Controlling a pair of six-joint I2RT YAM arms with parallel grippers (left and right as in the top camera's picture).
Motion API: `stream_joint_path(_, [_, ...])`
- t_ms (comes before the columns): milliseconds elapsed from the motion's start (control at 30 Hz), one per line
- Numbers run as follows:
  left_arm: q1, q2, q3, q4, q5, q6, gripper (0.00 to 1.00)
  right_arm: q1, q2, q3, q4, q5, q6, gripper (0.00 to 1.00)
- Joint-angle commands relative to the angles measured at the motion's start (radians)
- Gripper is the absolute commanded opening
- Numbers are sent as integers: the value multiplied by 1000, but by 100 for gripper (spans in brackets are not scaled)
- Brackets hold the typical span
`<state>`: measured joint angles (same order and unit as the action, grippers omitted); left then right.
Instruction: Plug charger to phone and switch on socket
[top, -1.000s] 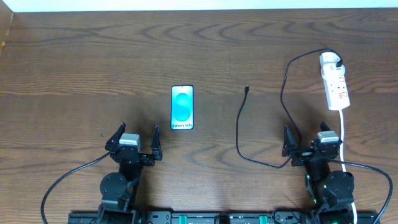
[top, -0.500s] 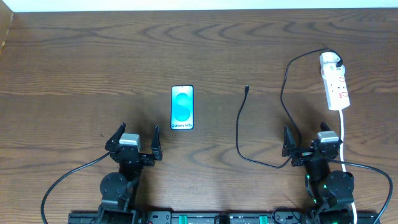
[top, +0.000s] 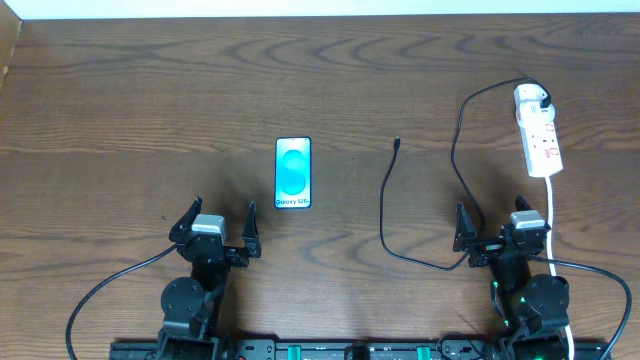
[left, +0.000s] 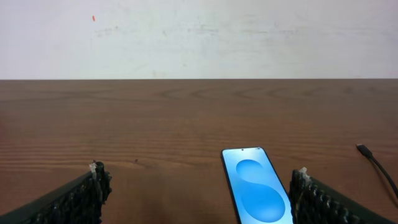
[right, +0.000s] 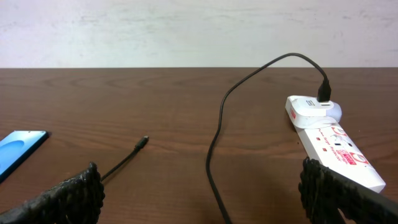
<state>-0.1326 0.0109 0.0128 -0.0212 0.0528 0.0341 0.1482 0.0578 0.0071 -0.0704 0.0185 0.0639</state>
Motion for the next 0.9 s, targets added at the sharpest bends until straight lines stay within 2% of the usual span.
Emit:
stream_joint_path(0, [5, -7, -9, -47, -10, 14, 94, 8, 2, -2, -3, -2, 10, 99])
stream_joint_path(533, [5, 5, 11, -46, -10, 14, 94, 8, 2, -2, -3, -2, 10, 99])
stream_joint_path(867, [5, 155, 83, -34, -10, 14, 94, 8, 2, -2, -3, -2, 10, 99])
